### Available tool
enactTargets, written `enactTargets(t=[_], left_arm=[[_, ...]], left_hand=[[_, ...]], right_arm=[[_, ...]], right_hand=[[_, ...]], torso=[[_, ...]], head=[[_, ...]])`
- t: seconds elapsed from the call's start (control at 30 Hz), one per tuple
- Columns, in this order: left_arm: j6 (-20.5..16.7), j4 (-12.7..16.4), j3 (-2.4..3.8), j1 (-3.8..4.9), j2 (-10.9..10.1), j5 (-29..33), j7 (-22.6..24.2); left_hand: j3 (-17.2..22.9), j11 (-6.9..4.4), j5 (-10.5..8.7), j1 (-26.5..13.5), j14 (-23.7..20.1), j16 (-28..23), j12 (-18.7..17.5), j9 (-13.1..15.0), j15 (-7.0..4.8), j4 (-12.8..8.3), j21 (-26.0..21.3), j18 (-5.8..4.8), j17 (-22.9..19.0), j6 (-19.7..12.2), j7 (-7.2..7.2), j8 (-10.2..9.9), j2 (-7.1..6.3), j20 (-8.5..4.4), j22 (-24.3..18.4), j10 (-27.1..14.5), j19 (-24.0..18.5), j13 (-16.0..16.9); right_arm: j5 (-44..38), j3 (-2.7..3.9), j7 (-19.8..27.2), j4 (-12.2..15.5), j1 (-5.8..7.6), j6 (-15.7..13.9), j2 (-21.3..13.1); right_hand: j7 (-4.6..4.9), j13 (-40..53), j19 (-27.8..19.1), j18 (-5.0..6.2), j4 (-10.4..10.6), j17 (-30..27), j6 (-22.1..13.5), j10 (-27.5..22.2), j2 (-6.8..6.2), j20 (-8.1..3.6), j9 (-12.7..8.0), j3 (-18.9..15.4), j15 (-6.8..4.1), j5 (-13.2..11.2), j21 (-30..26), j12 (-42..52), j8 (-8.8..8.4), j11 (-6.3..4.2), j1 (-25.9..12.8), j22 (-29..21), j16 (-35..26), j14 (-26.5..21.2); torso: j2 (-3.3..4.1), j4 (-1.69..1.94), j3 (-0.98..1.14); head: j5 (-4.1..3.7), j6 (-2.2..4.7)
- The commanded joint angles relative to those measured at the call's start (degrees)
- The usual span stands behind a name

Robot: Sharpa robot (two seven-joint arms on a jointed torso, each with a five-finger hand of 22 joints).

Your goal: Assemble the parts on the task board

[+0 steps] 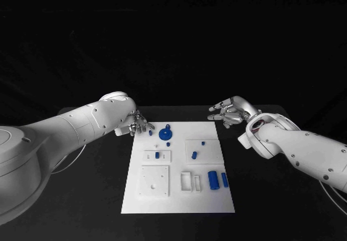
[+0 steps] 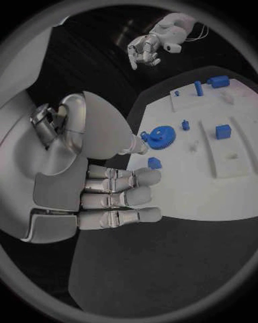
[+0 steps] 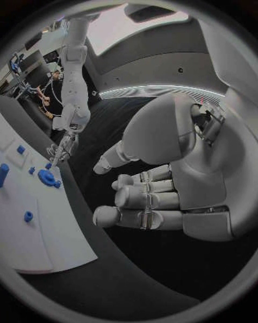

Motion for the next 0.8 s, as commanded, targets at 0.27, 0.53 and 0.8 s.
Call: enactTargets(t=[0.27,0.53,0.8], left_arm=[[1.35,-0.44,-0.01,-0.37,0.74,-0.21,1.45],[1.79,-0.72,-0.01,-0.56,0.95,-0.04,1.76],[2.2,-0.88,-0.01,-0.67,1.11,0.06,2.0]], left_hand=[[-0.23,0.18,-0.19,-0.05,-0.36,0.02,0.25,-0.83,0.01,-0.43,0.06,-0.86,-0.2,-0.23,0.16,-0.69,0.08,0.07,1.17,-0.4,-0.34,-0.2],[-0.41,0.32,-0.31,-0.15,-0.44,0.01,0.17,-3.7,0.08,-0.57,-0.13,-0.86,-0.37,0.08,0.38,-1.77,0.22,0.12,1.16,-0.45,-0.36,-0.34],[-0.91,0.4,-0.2,-0.01,-0.52,-0.03,0.0,-6.39,0.14,-1.45,-0.28,-0.86,-0.49,-0.02,0.52,-1.87,1.13,0.18,1.17,-0.5,-0.41,-0.49]], right_arm=[[-0.07,0.08,0.33,0.22,-0.03,0.29,-0.01],[-0.07,0.11,0.33,0.17,-0.03,0.27,0.09],[-0.01,0.12,0.33,0.11,-0.03,0.24,0.18]], right_hand=[[0.28,-0.01,1.57,0.86,-0.08,0.09,-0.12,0.1,0.0,0.06,-0.08,0.35,-0.04,0.23,0.33,-0.16,-0.23,-0.05,-0.27,2.04,0.04,0.14],[0.28,-0.01,1.57,0.86,-0.08,0.09,-0.12,0.1,0.0,0.06,-0.08,0.35,-0.04,0.23,0.33,-0.16,-0.23,-0.05,-0.27,2.04,0.04,0.14],[0.28,-0.01,1.57,0.86,-0.08,0.09,-0.12,0.1,0.0,0.06,-0.08,0.35,-0.04,0.23,0.33,-0.16,-0.23,-0.05,-0.27,2.04,0.04,0.14]], torso=[[-0.02,-0.03,0.05],[-0.04,0.12,0.07],[-0.03,0.03,0.01]], head=[[-0.23,-0.15],[-0.35,-0.24],[-0.28,-0.28]])
